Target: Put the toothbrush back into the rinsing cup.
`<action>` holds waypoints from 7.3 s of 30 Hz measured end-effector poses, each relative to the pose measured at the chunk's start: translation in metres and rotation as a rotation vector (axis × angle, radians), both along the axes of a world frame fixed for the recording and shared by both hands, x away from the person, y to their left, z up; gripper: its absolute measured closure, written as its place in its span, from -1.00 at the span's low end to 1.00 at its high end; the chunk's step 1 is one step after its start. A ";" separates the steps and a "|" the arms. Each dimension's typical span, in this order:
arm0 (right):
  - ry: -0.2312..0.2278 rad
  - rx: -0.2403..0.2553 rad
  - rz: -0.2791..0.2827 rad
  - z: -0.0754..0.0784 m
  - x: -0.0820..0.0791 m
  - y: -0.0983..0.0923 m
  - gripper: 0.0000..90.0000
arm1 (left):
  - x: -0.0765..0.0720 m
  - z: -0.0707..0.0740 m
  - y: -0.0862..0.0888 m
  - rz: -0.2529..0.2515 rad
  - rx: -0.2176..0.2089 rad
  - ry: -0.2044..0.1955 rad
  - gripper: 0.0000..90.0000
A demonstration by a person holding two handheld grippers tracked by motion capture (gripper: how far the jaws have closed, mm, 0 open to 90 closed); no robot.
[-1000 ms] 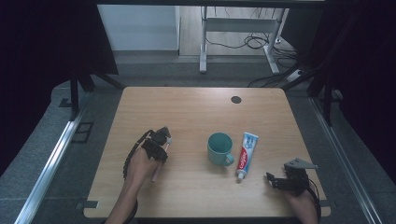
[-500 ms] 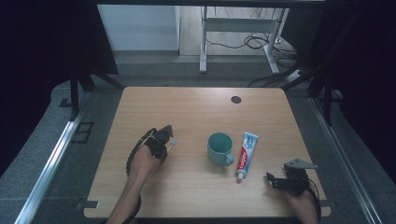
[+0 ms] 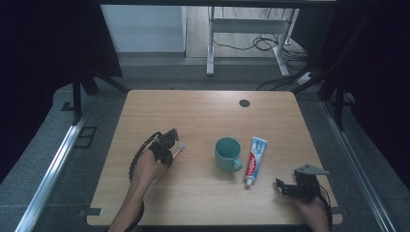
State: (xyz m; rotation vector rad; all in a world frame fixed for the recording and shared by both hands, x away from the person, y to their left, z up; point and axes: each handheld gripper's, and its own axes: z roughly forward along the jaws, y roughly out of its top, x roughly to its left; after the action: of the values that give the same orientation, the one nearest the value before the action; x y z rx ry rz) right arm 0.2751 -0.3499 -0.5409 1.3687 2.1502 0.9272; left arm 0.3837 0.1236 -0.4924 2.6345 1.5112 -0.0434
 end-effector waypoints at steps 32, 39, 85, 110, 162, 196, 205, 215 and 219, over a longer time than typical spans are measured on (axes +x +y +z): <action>0.000 0.000 0.000 0.000 0.000 0.000 -0.70 | -0.014 0.047 -0.004 -0.110 -0.277 -0.254 0.75; 0.000 0.000 -0.001 0.000 0.000 0.000 -0.70 | -0.018 0.055 -0.008 -0.140 -0.310 -0.315 0.75; 0.000 0.001 0.000 0.000 0.000 0.000 -0.70 | -0.031 0.103 -0.057 -0.216 -0.552 -0.655 0.76; -0.001 0.000 0.006 0.000 0.000 0.000 -0.70 | -0.016 0.096 -0.111 -0.258 -0.610 -0.687 0.75; -0.001 0.002 0.012 0.000 0.000 0.001 -0.70 | -0.021 0.027 -0.143 -0.269 -0.560 -0.611 0.75; -0.001 0.002 0.012 0.000 0.000 0.001 -0.70 | -0.022 0.016 -0.147 -0.290 -0.504 -0.580 0.49; -0.001 0.002 0.012 0.000 0.000 0.001 -0.70 | -0.024 0.023 -0.147 -0.299 -0.513 -0.591 0.31; -0.001 0.002 0.012 0.000 0.000 0.001 -0.70 | -0.026 0.037 -0.143 -0.297 -0.518 -0.619 -0.03; 0.000 0.003 0.011 0.000 0.000 0.001 -0.70 | -0.027 0.042 -0.142 -0.303 -0.520 -0.630 -0.16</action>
State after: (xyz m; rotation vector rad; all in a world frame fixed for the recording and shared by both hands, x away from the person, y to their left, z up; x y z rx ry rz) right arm 0.2748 -0.3492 -0.5410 1.3591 2.1595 0.9347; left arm 0.3567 -0.0184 -0.4506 2.1341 0.7640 0.2977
